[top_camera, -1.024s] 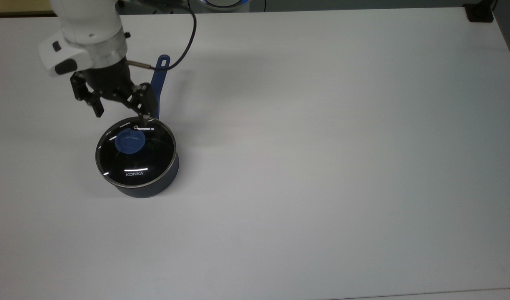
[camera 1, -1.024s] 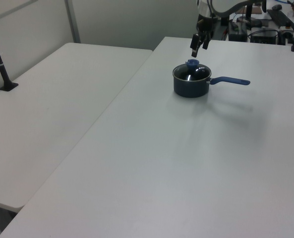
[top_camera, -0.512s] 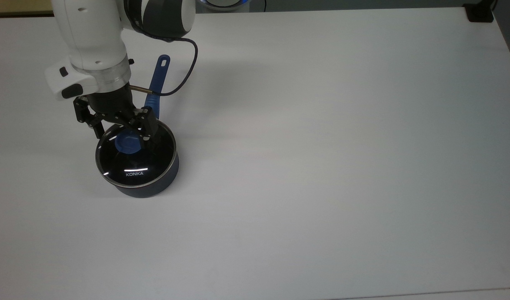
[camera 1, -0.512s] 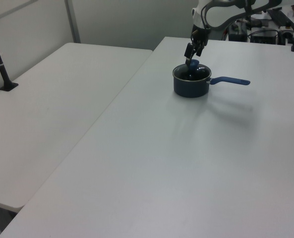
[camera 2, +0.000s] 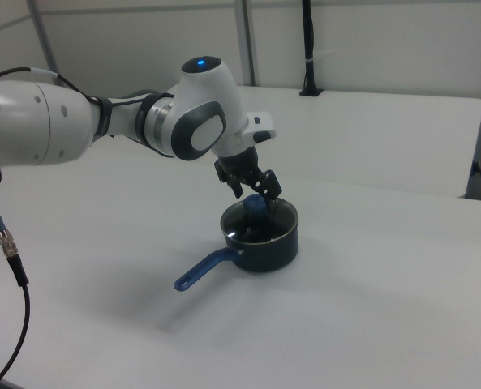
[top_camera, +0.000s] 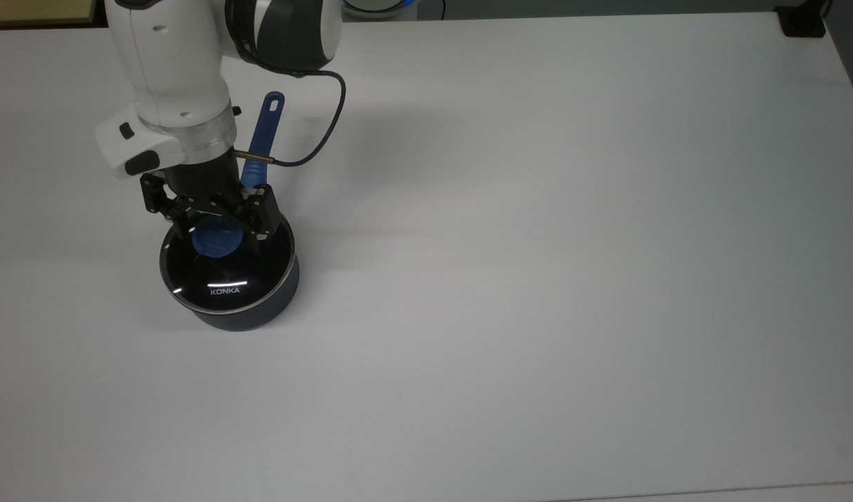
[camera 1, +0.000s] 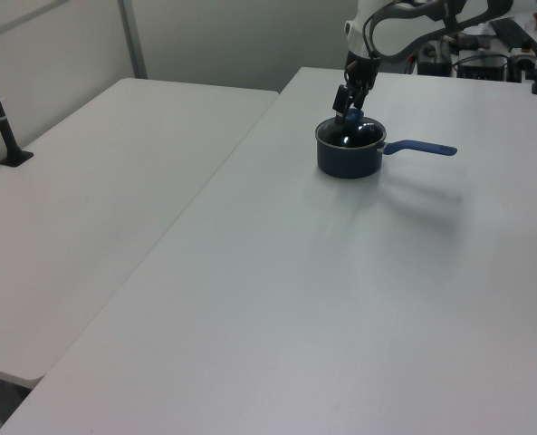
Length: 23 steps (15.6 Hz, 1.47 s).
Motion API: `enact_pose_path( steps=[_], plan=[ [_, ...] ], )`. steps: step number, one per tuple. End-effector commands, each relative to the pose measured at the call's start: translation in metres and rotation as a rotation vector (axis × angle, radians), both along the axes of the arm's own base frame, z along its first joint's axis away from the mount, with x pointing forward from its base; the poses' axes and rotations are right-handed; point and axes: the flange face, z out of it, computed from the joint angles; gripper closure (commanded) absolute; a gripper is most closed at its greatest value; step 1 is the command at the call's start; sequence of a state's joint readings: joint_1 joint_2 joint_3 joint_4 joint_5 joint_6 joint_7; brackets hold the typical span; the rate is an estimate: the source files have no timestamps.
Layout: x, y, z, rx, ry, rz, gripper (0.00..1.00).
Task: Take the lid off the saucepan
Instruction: 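Lower the gripper onto the blue knob and close on it, then lift the glass lid off the saucepan and carry it aside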
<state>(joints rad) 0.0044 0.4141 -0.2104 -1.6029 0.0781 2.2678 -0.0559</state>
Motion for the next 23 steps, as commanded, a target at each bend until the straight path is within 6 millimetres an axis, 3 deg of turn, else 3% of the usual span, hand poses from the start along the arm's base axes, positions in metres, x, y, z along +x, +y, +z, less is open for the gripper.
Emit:
enact_pose_path(
  steps=[1,3,11,17,23],
  plan=[
    [0.003,0.000,-0.007,0.014,-0.007,0.005,0.00],
    [0.003,0.000,-0.007,0.012,-0.009,0.006,0.00],
    [0.003,0.000,-0.002,0.001,-0.012,0.044,0.41],
    [0.000,-0.007,0.007,-0.003,-0.020,0.033,0.42],
    [-0.009,-0.009,0.042,0.001,-0.059,0.029,0.42]
  ],
)
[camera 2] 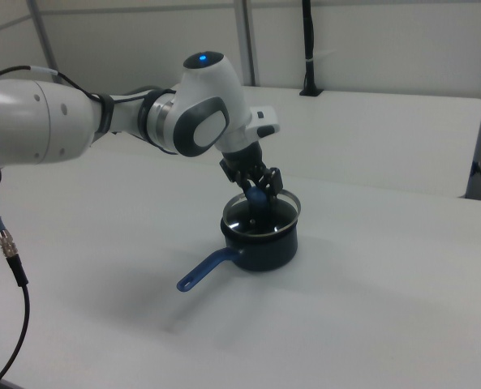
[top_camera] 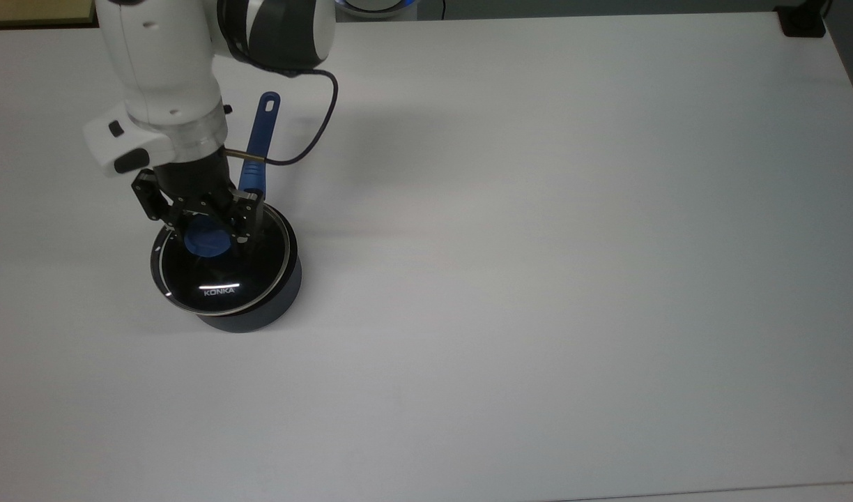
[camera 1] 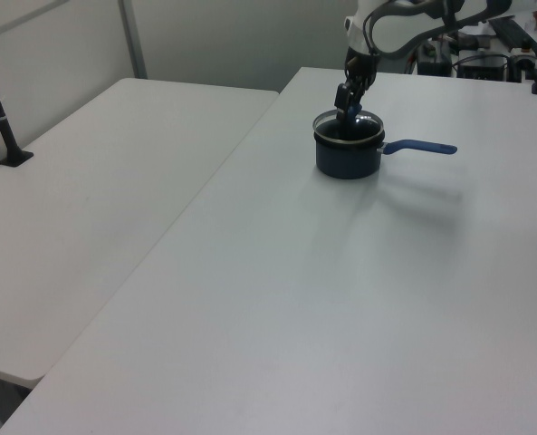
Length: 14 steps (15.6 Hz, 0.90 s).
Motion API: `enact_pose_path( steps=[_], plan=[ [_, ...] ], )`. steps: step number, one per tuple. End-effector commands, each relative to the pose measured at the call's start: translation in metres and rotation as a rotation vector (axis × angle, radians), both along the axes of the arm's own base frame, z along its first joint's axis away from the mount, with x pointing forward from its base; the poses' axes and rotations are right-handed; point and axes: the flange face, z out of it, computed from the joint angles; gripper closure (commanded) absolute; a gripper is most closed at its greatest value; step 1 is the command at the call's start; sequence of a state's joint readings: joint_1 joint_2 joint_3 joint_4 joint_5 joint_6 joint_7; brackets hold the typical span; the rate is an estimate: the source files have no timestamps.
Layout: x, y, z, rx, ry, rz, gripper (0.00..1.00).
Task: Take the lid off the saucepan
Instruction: 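Lift the glass lid off the saucepan and carry it aside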
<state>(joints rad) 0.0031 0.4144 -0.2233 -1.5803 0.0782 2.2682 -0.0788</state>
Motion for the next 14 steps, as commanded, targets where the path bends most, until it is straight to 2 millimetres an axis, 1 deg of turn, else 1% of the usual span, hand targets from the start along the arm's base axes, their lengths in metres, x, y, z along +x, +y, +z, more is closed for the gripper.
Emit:
enact_pose_path(
  steps=[1,2,3,6,8,10,14],
  plan=[
    [-0.013,0.001,0.034,0.021,-0.029,0.021,0.42],
    [-0.015,0.003,0.036,0.024,-0.019,0.024,0.42],
    [-0.017,0.011,0.041,0.028,-0.014,0.035,0.42],
    [-0.025,0.061,0.043,0.034,0.020,0.100,0.42],
    [-0.028,0.087,0.042,0.039,0.065,0.132,0.42],
    [-0.031,0.116,0.047,0.041,0.074,0.160,0.42],
    [-0.036,0.165,0.045,0.060,0.087,0.166,0.42]
  ],
)
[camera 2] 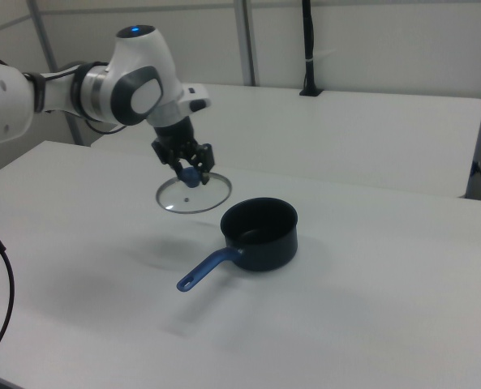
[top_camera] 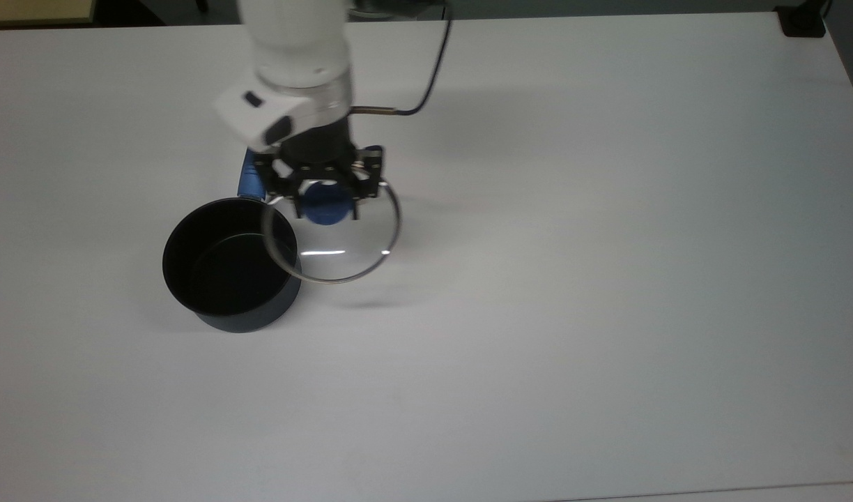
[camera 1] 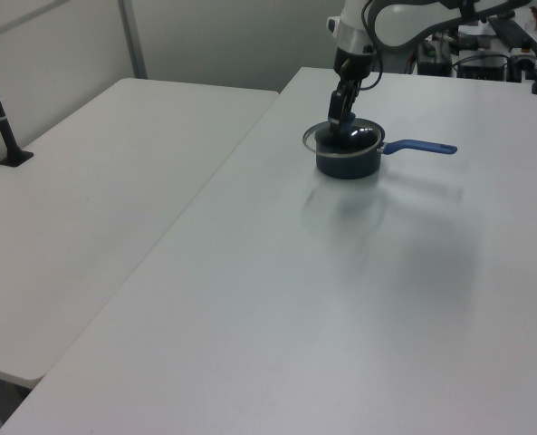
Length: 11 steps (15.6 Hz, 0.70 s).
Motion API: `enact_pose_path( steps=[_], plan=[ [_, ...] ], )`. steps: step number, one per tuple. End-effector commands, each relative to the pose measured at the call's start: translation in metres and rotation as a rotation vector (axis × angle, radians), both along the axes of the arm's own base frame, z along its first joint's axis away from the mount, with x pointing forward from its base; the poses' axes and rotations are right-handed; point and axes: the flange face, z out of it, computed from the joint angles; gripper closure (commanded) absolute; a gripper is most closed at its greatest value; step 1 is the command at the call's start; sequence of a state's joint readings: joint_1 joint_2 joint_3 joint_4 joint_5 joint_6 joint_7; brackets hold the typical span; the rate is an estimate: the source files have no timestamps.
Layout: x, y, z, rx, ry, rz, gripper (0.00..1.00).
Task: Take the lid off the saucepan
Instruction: 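Lift the glass lid off the saucepan and carry it aside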
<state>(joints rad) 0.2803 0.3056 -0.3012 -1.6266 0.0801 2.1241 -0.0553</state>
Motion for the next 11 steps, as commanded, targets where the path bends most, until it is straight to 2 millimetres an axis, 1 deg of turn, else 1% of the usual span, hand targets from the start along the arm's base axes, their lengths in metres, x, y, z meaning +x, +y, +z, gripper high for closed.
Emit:
enact_pose_path(
  steps=[1,5,8,9,10,11],
  plan=[
    [-0.016,0.032,0.005,0.040,0.018,-0.014,0.42],
    [-0.015,0.071,-0.011,0.041,0.037,-0.022,0.42],
    [-0.011,0.096,-0.033,0.027,0.056,-0.046,0.42],
    [-0.011,0.108,-0.040,0.023,0.064,-0.039,0.42],
    [-0.011,0.114,-0.047,0.018,0.072,-0.037,0.42],
    [-0.010,0.118,-0.049,0.018,0.061,-0.040,0.42]
  ],
)
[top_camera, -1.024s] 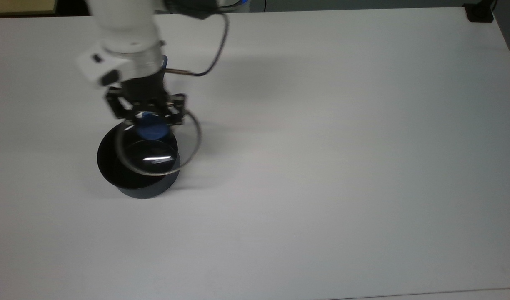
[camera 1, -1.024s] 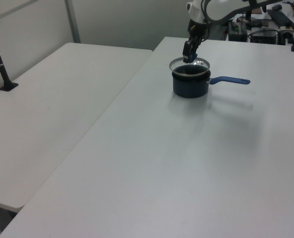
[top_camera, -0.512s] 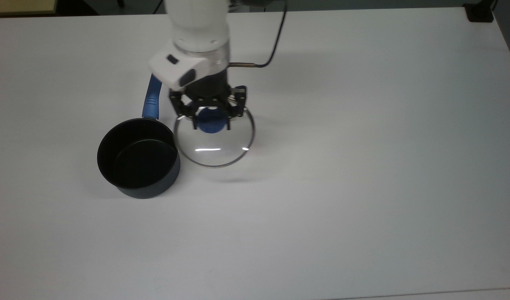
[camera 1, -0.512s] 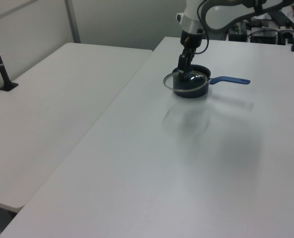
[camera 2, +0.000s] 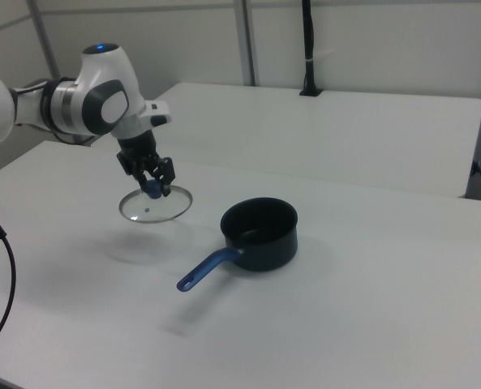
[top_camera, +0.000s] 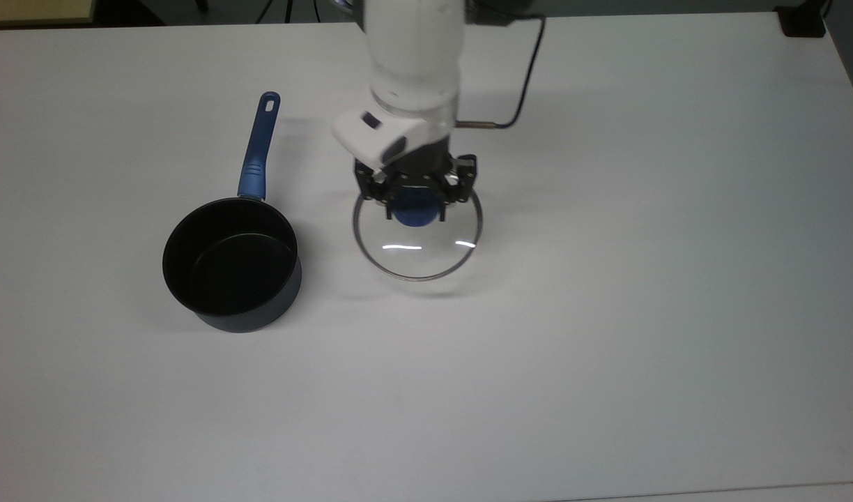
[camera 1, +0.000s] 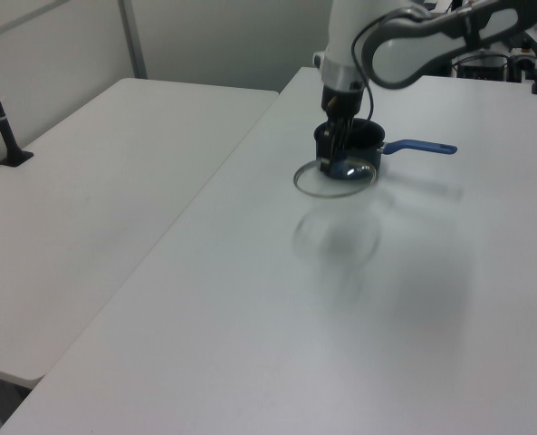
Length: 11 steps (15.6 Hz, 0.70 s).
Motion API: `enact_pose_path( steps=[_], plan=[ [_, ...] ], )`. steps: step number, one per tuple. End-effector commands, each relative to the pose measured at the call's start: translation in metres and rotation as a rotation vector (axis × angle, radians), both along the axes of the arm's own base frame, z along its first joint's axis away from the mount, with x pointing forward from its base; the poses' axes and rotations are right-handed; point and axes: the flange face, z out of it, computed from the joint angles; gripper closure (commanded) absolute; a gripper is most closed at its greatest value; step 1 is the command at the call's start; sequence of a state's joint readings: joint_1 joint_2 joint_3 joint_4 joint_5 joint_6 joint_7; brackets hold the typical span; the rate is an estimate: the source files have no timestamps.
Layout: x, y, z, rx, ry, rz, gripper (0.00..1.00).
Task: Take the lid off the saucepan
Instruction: 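Lift the glass lid off the saucepan and carry it aside, then lower the glass lid flat onto the table beside the saucepan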
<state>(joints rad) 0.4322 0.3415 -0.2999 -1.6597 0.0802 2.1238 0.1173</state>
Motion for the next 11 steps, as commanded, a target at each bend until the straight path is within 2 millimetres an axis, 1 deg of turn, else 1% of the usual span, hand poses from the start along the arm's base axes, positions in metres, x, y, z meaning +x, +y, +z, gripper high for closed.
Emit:
enact_pose_path(
  steps=[1,2,4,5,7,11],
  plan=[
    [0.003,0.018,-0.015,0.003,-0.012,-0.029,0.42],
    [0.005,0.020,-0.022,-0.001,-0.016,-0.040,0.42],
    [0.008,0.034,-0.035,-0.015,-0.031,-0.034,0.42],
    [0.010,0.036,-0.041,-0.018,-0.041,-0.045,0.41],
    [0.011,0.036,-0.044,-0.020,-0.042,-0.047,0.41],
    [0.012,0.040,-0.066,-0.037,-0.016,-0.041,0.41]
  ],
)
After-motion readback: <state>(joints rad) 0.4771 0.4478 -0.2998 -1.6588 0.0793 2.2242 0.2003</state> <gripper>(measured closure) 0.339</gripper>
